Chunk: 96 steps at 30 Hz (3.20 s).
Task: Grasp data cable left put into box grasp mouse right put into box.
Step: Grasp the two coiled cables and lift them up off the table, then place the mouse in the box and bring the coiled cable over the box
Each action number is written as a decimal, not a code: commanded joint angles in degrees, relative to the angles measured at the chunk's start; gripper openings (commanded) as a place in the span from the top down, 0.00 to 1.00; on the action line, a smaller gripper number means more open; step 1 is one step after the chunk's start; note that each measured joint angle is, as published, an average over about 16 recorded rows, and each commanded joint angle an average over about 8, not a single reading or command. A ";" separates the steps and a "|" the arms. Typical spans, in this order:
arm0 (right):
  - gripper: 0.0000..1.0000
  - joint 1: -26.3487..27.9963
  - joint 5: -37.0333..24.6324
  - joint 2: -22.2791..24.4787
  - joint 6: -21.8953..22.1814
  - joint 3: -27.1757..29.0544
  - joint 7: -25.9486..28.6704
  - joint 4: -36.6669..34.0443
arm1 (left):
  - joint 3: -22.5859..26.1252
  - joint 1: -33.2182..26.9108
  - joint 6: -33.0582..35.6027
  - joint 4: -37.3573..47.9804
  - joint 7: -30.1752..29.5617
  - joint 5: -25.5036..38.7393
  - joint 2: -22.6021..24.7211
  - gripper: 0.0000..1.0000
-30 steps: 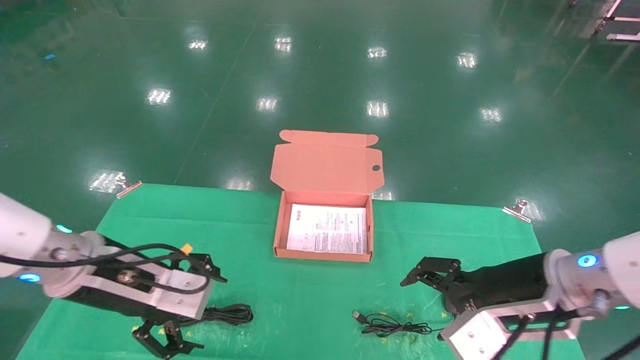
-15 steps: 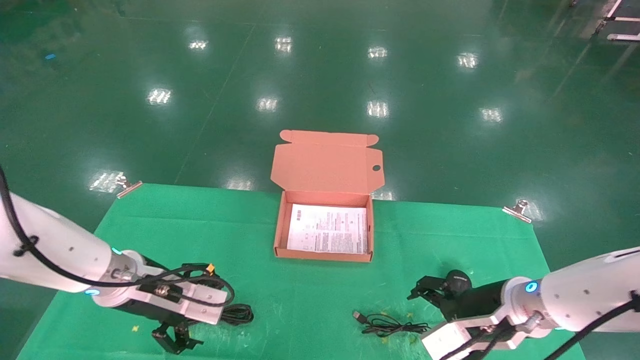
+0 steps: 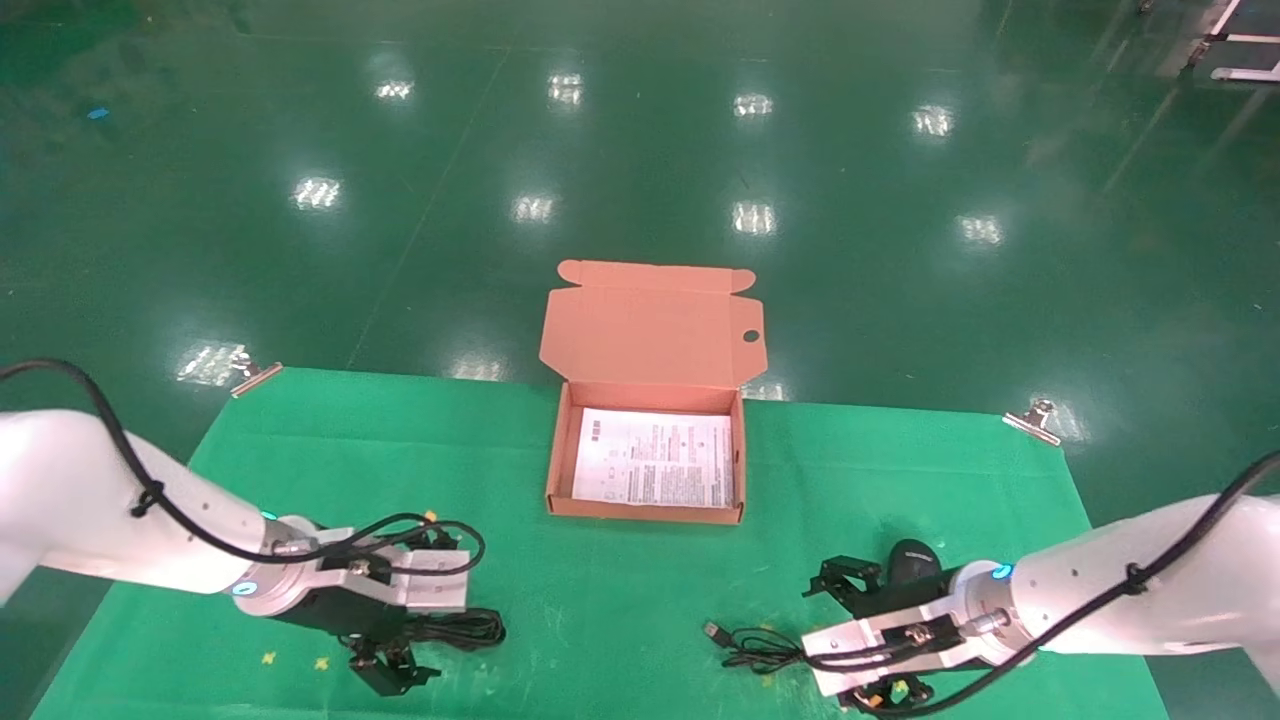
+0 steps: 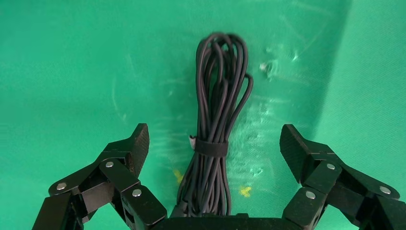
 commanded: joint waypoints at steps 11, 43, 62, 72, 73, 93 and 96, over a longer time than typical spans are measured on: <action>1.00 2.00 -0.38 -5.59 4.86 -0.40 -6.08 -14.12 | -0.39 -1.43 -5.52 16.46 8.50 -0.31 4.38 1.00; 1.00 1.85 -0.34 -5.23 4.51 -0.36 -5.62 -13.11 | -0.34 -1.38 -5.08 15.32 8.05 -0.35 4.10 1.00; 1.00 2.70 0.05 -4.12 4.08 0.24 -4.57 -12.58 | -0.35 -1.33 -4.52 14.77 8.45 -0.47 3.54 1.00; 1.00 8.75 4.50 5.26 2.71 6.52 4.71 -2.57 | -1.66 -4.27 -1.04 4.48 10.16 -1.37 -4.65 1.00; 1.00 9.48 4.96 5.77 3.21 7.29 5.65 -1.38 | -2.01 -4.94 -1.19 2.50 9.82 -1.40 -5.59 1.00; 1.00 25.96 15.02 -11.90 14.82 14.28 -1.49 -13.83 | -5.97 -12.49 -19.22 -10.53 2.65 5.49 -1.94 1.00; 1.00 27.03 15.85 -12.78 14.95 14.68 -2.78 -15.81 | -6.16 -13.25 -20.26 -9.39 2.89 5.72 -1.10 1.00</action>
